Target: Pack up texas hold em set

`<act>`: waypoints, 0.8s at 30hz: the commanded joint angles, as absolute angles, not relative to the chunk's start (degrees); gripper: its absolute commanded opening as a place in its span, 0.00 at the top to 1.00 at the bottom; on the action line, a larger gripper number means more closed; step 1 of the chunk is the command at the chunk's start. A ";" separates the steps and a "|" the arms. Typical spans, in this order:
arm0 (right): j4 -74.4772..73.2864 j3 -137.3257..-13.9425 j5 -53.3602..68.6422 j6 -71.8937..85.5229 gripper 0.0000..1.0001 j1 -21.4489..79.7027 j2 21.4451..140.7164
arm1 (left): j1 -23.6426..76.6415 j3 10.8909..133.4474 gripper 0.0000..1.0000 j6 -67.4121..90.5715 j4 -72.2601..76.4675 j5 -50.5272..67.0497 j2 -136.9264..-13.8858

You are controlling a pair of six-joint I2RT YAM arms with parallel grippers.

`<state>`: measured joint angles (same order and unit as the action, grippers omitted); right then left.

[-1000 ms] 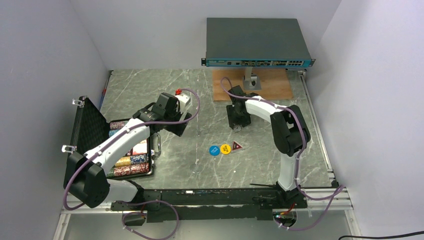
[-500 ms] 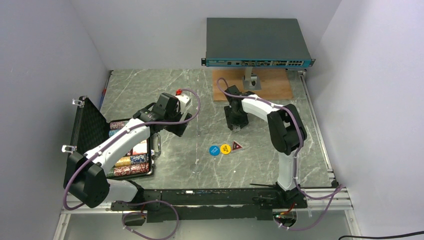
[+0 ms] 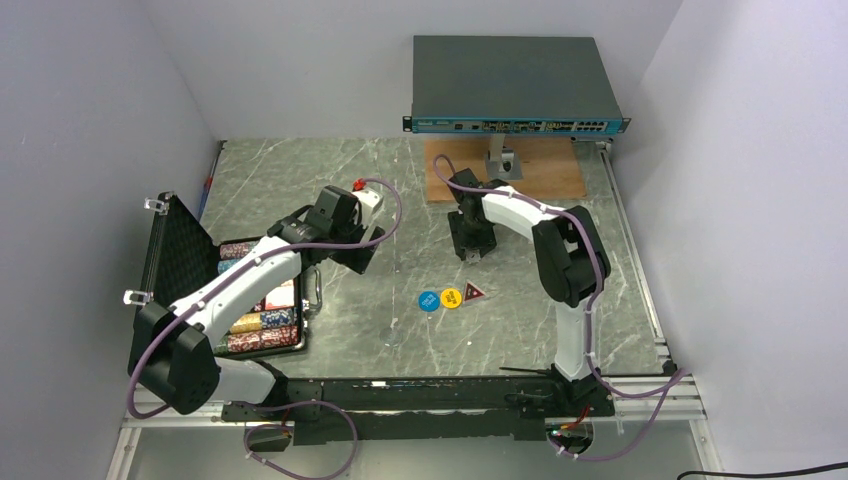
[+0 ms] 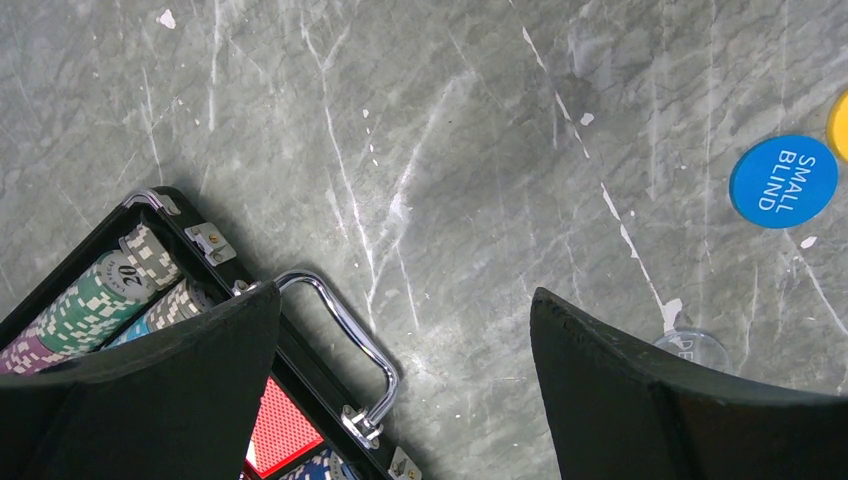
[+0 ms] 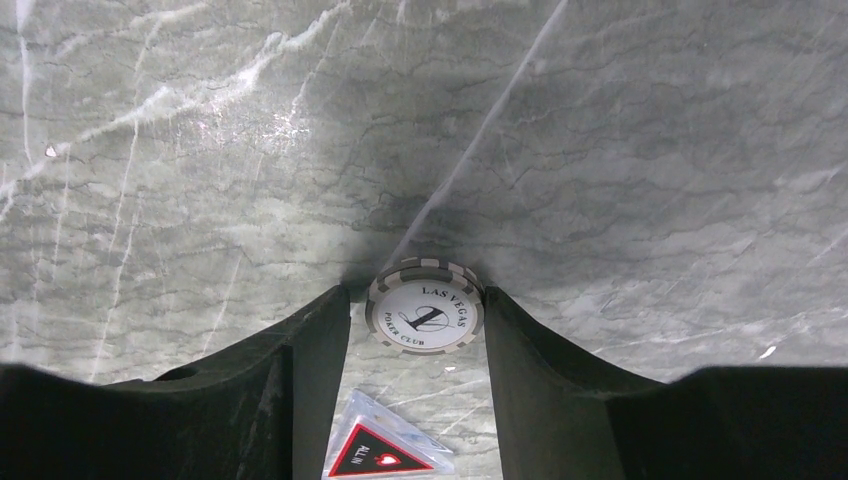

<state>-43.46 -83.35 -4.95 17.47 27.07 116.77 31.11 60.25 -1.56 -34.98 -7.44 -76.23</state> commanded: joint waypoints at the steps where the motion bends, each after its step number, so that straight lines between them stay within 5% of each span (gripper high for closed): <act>1: -49.31 -82.76 -6.61 15.43 0.46 26.66 121.18 | 31.41 62.99 0.04 -2.37 -34.49 -7.61 -76.64; 11: -48.67 -80.99 -5.86 14.59 0.53 25.03 121.10 | 31.49 62.94 0.04 -2.37 -34.48 -7.25 -76.90; 24: -39.79 -80.36 -7.26 15.21 0.99 26.37 115.75 | 31.50 62.79 0.04 -1.96 -34.22 -6.89 -77.16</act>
<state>-43.42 -82.83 -3.62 15.92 26.11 116.38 31.22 60.47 -1.91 -34.96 -7.38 -76.77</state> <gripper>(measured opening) 0.447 0.959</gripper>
